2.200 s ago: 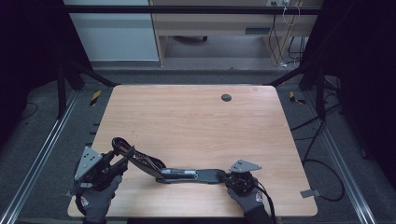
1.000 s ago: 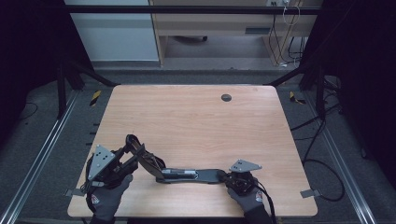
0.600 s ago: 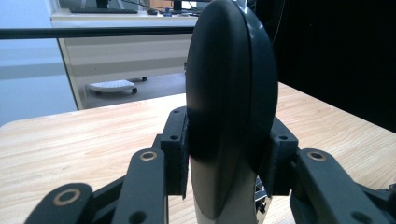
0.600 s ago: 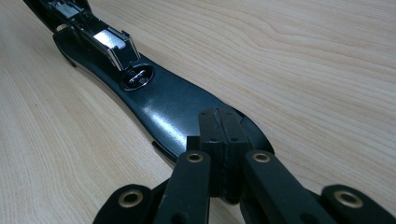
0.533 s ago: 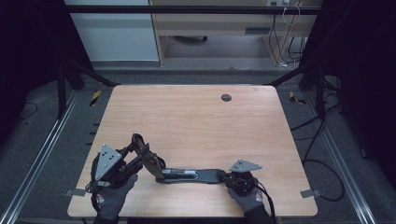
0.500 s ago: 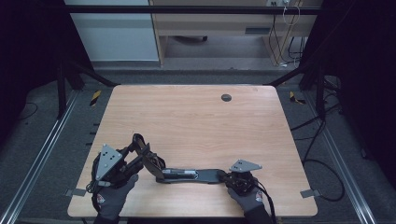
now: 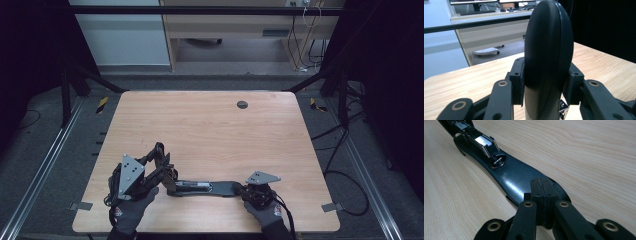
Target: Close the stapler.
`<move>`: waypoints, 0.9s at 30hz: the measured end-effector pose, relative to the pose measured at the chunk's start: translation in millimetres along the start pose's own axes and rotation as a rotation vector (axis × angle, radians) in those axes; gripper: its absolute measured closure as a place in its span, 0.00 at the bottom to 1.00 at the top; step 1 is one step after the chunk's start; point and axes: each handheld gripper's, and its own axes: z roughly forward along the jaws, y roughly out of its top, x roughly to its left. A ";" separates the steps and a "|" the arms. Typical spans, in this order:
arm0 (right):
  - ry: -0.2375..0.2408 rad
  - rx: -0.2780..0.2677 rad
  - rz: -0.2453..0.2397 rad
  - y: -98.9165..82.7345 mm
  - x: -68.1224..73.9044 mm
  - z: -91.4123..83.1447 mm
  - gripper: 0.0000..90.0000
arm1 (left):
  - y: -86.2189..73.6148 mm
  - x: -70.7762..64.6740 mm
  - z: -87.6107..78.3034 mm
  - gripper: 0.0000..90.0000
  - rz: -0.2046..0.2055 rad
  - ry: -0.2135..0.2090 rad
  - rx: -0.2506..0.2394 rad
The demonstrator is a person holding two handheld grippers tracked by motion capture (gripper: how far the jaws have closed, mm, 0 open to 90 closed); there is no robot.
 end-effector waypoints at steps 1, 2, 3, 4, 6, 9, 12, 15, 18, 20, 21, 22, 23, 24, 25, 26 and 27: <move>-0.001 -0.001 -0.003 -0.1 -0.3 0.2 1.00 | 0.3 -0.9 0.4 0.65 0.006 0.000 0.001; -0.002 0.000 -0.001 0.0 -0.2 0.2 1.00 | 0.5 -1.8 0.7 0.65 0.010 0.001 0.001; 0.000 0.001 0.000 0.0 0.0 0.0 1.00 | 0.5 -2.6 1.0 0.65 0.011 0.001 0.001; 0.000 0.001 0.002 0.1 0.2 -0.1 1.00 | 0.8 -3.5 1.4 0.65 0.018 0.001 0.001; -0.001 0.003 0.002 0.3 0.4 -0.1 1.00 | 1.2 -5.3 2.2 0.65 0.026 0.002 0.003; -0.005 0.002 0.001 0.4 0.5 0.3 1.00 | 1.5 -7.6 3.1 0.65 0.035 0.004 0.003; -0.003 0.003 0.001 0.6 0.2 0.2 1.00 | 2.0 -9.2 4.1 0.65 0.042 0.003 0.004; -0.002 0.004 0.000 0.7 -0.1 0.2 1.00 | 2.3 -10.8 4.8 0.65 0.051 0.004 0.006; -0.004 0.006 0.001 0.7 0.3 0.1 1.00 | 2.9 -13.6 6.4 0.65 0.062 0.005 0.008; 0.000 0.006 0.000 0.7 -0.3 0.0 1.00 | 3.4 -15.8 7.4 0.65 0.073 0.006 0.011; -0.001 0.005 0.001 0.7 -0.1 0.1 1.00 | 3.5 -16.7 8.0 0.65 0.075 0.005 0.010; -0.002 0.005 0.001 0.7 0.0 0.1 1.00 | 3.7 -18.4 8.9 0.65 0.081 0.005 0.011; -0.002 0.005 0.001 0.7 0.1 0.1 1.00 | 4.0 -19.3 9.4 0.65 0.086 0.005 0.013; -0.002 0.006 0.001 0.7 0.1 0.0 1.00 | 4.7 -20.5 11.2 0.65 0.106 0.004 0.005; -0.002 0.006 0.001 0.7 0.2 -0.1 1.00 | 5.0 -21.6 12.0 0.64 0.113 0.003 0.007; -0.002 0.007 0.002 0.7 0.3 -0.1 1.00 | 4.8 -25.5 13.2 0.64 0.111 -0.004 0.019; -0.004 0.005 0.002 0.6 0.5 0.1 1.00 | 5.0 -27.6 14.4 0.64 0.118 -0.007 0.021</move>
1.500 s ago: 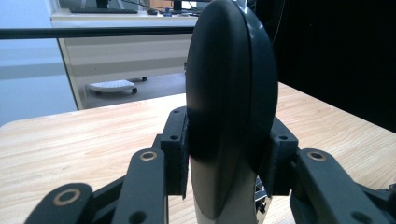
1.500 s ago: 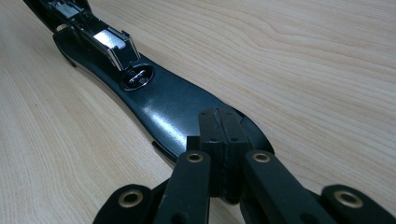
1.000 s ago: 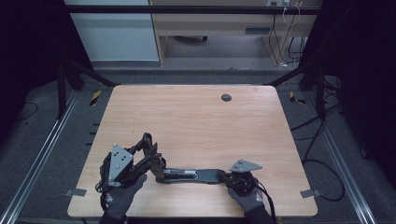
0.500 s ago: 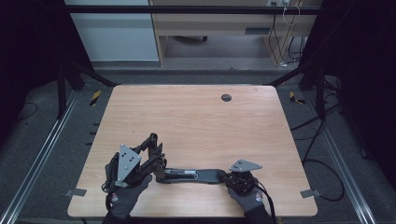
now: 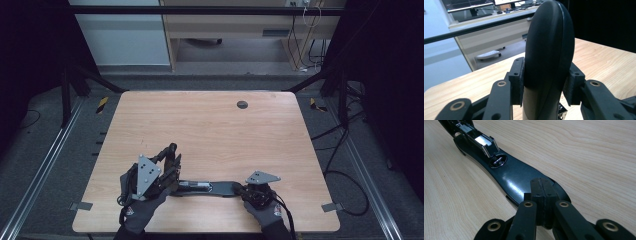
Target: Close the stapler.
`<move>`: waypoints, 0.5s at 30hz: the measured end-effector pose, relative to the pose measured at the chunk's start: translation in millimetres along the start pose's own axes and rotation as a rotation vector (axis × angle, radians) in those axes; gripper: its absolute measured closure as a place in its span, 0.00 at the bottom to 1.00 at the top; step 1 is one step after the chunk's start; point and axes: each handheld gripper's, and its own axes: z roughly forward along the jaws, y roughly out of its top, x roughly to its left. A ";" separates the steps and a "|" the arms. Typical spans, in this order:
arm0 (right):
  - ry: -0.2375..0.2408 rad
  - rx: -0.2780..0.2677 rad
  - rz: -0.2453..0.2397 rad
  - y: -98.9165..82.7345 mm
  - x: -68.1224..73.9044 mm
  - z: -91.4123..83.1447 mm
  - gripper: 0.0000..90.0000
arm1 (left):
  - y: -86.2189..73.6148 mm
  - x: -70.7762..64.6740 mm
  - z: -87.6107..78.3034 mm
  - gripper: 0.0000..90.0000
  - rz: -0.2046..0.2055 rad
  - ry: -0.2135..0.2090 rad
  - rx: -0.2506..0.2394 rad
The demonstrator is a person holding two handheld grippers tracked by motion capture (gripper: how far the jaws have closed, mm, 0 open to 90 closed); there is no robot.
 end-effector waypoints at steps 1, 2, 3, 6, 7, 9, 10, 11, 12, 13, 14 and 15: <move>0.001 0.002 0.003 0.0 0.4 -0.3 1.00 | 1.3 -6.0 4.2 0.63 0.026 -0.007 0.005; 0.001 0.002 0.003 0.0 0.4 -0.3 1.00 | 1.3 -6.0 4.2 0.63 0.026 -0.007 0.005; -0.001 0.001 0.001 -0.1 0.2 -0.1 1.00 | 2.0 -10.1 6.6 0.63 0.042 -0.007 0.009; 0.000 0.001 0.001 -0.2 0.4 -0.2 1.00 | 2.5 -19.0 11.8 0.62 0.080 -0.010 0.013; 0.000 0.001 0.001 -0.2 0.3 -0.2 1.00 | 2.7 -22.4 13.8 0.62 0.089 -0.012 0.015; 0.000 0.000 0.001 -0.2 0.3 -0.2 1.00 | 2.8 -26.5 16.5 0.62 0.106 -0.015 0.019; 0.000 0.000 0.001 -0.2 0.4 -0.3 1.00 | 2.8 -27.8 17.4 0.61 0.110 -0.018 0.020; 0.000 0.000 0.001 -0.3 0.4 -0.3 1.00 | 2.7 -29.6 18.7 0.61 0.114 -0.020 0.021; 0.000 0.000 0.001 -0.3 0.4 -0.3 1.00 | 2.7 -30.5 19.4 0.61 0.118 -0.020 0.023; 0.000 0.000 0.001 -0.3 0.4 -0.3 1.00 | 2.5 -32.1 20.4 0.61 0.121 -0.022 0.023; 0.000 0.000 0.001 -0.3 0.4 -0.3 1.00 | 2.5 -32.9 21.0 0.61 0.124 -0.023 0.023; 0.000 -0.001 0.001 -0.3 0.4 -0.3 1.00 | 2.5 -34.3 21.9 0.61 0.129 -0.030 0.026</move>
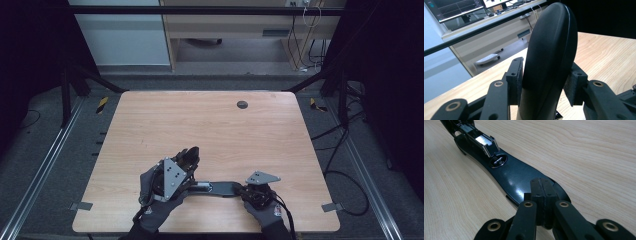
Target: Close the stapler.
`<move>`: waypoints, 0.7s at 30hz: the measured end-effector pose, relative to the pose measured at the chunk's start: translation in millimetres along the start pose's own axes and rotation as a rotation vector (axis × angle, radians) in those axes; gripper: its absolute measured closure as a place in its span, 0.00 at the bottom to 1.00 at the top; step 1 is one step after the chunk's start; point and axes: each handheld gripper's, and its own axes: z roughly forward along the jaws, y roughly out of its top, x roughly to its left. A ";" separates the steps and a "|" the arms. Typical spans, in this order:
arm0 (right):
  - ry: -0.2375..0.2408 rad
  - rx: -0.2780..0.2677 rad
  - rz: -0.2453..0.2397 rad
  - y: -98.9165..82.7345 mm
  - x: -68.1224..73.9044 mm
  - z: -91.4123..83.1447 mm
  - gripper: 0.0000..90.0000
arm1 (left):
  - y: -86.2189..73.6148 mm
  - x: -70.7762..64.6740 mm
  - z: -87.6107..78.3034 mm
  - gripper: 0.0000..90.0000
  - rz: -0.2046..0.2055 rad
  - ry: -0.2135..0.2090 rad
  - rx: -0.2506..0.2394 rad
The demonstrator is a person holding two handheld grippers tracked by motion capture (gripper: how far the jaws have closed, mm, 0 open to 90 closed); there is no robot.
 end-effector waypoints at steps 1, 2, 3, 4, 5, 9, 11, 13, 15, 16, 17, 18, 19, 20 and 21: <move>0.000 0.000 0.001 0.0 0.0 0.0 1.00 | 0.2 -1.8 0.9 0.60 0.015 -0.002 0.005; 0.001 0.000 0.001 -0.1 0.0 0.0 1.00 | 0.3 -4.1 2.2 0.60 0.027 -0.003 0.007; 0.001 0.000 0.000 -0.1 -0.1 0.0 1.00 | 0.5 -6.3 3.3 0.60 0.041 -0.002 0.011; 0.001 -0.001 -0.002 -0.1 0.0 0.0 1.00 | 0.7 -9.1 4.9 0.60 0.055 -0.001 0.014; 0.001 -0.001 -0.002 -0.1 0.0 0.0 1.00 | 0.8 -10.5 5.7 0.60 0.063 0.000 0.016; 0.001 -0.001 -0.003 -0.3 -0.1 -0.1 1.00 | 0.8 -17.1 9.4 0.60 0.095 0.003 0.024; 0.000 -0.002 -0.002 -0.3 0.1 0.0 1.00 | 0.6 -19.5 10.5 0.60 0.106 0.005 0.024; -0.001 -0.003 0.000 -0.3 0.1 0.1 1.00 | 0.6 -20.5 11.0 0.60 0.111 0.006 0.027; -0.001 -0.003 0.000 -0.3 0.0 0.1 1.00 | 0.6 -21.2 11.6 0.60 0.116 0.005 0.028; -0.001 -0.003 0.000 -0.3 -0.1 0.0 1.00 | 0.7 -21.9 11.9 0.60 0.120 0.006 0.030; 0.000 -0.003 -0.001 -0.4 -0.2 0.1 1.00 | 0.7 -23.0 12.6 0.60 0.126 0.005 0.031; 0.000 -0.003 0.002 -0.3 -0.1 0.0 1.00 | 0.7 -24.1 13.1 0.60 0.134 0.005 0.034; -0.001 -0.004 0.000 -0.4 -0.2 0.1 1.00 | 0.6 -25.1 13.7 0.60 0.139 0.005 0.035; -0.001 -0.004 0.000 -0.4 -0.3 0.1 1.00 | 0.4 -26.9 14.8 0.60 0.147 0.006 0.036; -0.001 -0.004 0.000 -0.5 -0.3 0.1 1.00 | 0.4 -28.7 15.8 0.60 0.156 0.007 0.039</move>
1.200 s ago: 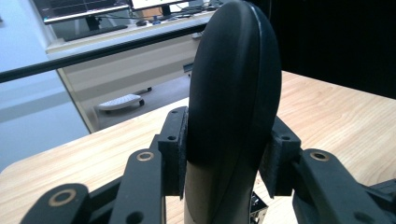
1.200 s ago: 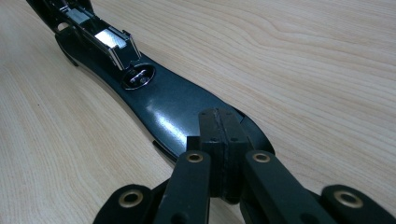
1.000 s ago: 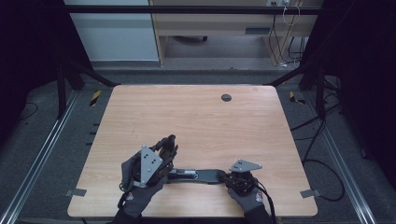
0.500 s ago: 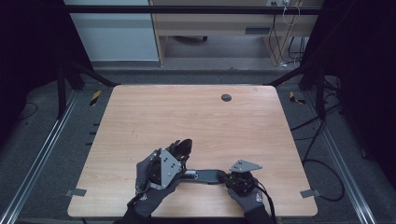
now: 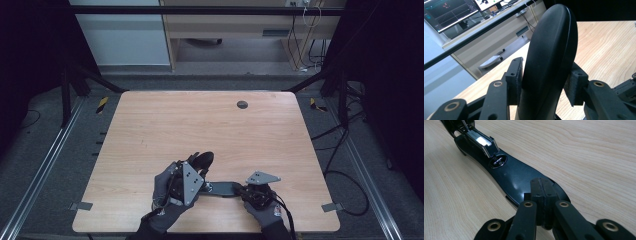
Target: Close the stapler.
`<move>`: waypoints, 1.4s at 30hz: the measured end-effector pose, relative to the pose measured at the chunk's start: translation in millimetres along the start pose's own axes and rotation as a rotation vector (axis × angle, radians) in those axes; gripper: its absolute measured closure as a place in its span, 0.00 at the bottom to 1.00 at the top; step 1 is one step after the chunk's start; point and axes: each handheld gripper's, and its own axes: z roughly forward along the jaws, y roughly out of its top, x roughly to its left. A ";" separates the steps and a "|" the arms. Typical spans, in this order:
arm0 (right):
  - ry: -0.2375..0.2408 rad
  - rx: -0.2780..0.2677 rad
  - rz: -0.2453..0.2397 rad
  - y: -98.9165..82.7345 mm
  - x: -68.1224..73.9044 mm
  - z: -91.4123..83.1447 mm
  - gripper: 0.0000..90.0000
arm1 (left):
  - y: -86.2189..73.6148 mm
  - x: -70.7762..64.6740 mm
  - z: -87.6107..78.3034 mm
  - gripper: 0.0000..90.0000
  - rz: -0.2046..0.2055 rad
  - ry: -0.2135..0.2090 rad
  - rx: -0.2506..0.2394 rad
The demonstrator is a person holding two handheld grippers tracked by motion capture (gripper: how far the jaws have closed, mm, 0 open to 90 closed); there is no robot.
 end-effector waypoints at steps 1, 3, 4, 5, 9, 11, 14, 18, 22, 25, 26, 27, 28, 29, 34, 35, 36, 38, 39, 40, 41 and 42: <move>0.000 0.000 0.000 0.0 0.0 0.0 1.00 | 0.1 -1.5 0.9 0.60 0.007 0.001 0.001; 0.000 0.000 0.000 0.0 0.0 0.0 1.00 | 0.1 -4.1 2.2 0.60 0.019 0.002 0.005; 0.000 0.001 0.003 0.0 0.2 -0.1 1.00 | 0.2 -5.2 2.8 0.60 0.023 0.002 0.006; 0.001 0.000 0.000 0.0 -0.1 -0.1 1.00 | 0.3 -7.2 4.1 0.60 0.030 0.004 0.008; 0.001 0.000 0.000 -0.1 0.0 -0.1 1.00 | 0.4 -9.4 5.5 0.60 0.042 0.007 0.011; 0.002 0.000 0.000 -0.1 -0.2 -0.1 1.00 | 0.5 -11.6 6.6 0.60 0.058 0.008 0.016; 0.002 0.000 0.000 -0.1 -0.2 -0.1 1.00 | 0.5 -15.4 8.8 0.60 0.077 0.009 0.020; 0.001 -0.001 0.002 -0.1 -0.1 -0.1 1.00 | 0.1 -21.9 12.5 0.60 0.108 0.013 0.029; 0.001 -0.002 0.005 -0.1 0.2 -0.1 1.00 | -0.3 -27.9 16.5 0.60 0.140 0.009 0.040; 0.001 -0.002 0.005 -0.1 0.1 -0.1 1.00 | -0.8 -32.3 19.3 0.59 0.165 0.008 0.049; 0.001 -0.003 0.003 -0.1 0.0 -0.1 1.00 | -1.2 -34.4 20.4 0.59 0.177 0.009 0.051; 0.002 -0.002 0.005 -0.2 0.1 -0.1 1.00 | -1.5 -35.9 21.1 0.59 0.184 0.008 0.055; 0.003 -0.002 0.007 -0.2 0.1 -0.1 1.00 | -1.8 -37.3 21.8 0.59 0.192 0.007 0.057; 0.004 -0.002 0.007 -0.3 0.0 -0.1 1.00 | -2.1 -38.7 22.6 0.59 0.197 0.005 0.058; 0.007 0.000 0.010 -0.4 -0.2 -0.3 1.00 | -3.8 -44.4 25.5 0.58 0.226 -0.004 0.068; 0.006 -0.001 0.011 -0.5 -0.2 -0.4 1.00 | -4.6 -46.0 26.3 0.58 0.232 -0.006 0.068; 0.006 -0.001 0.009 -0.5 -0.3 -0.3 1.00 | -4.9 -47.0 26.5 0.58 0.237 -0.007 0.073; 0.006 -0.002 0.008 -0.6 -0.5 -0.3 1.00 | -5.6 -49.2 27.7 0.58 0.250 -0.009 0.075; 0.006 -0.002 0.008 -0.6 -0.4 -0.3 1.00 | -6.3 -50.9 28.7 0.58 0.257 -0.010 0.074; 0.006 -0.002 0.008 -0.7 -0.4 -0.3 1.00 | -6.5 -51.8 29.0 0.58 0.264 -0.010 0.078; 0.006 -0.003 0.008 -0.7 -0.4 -0.3 1.00 | -7.2 -53.6 30.0 0.58 0.272 -0.010 0.077; 0.004 -0.004 0.007 -0.8 -0.3 -0.3 1.00 | -7.4 -54.3 30.3 0.58 0.282 -0.012 0.082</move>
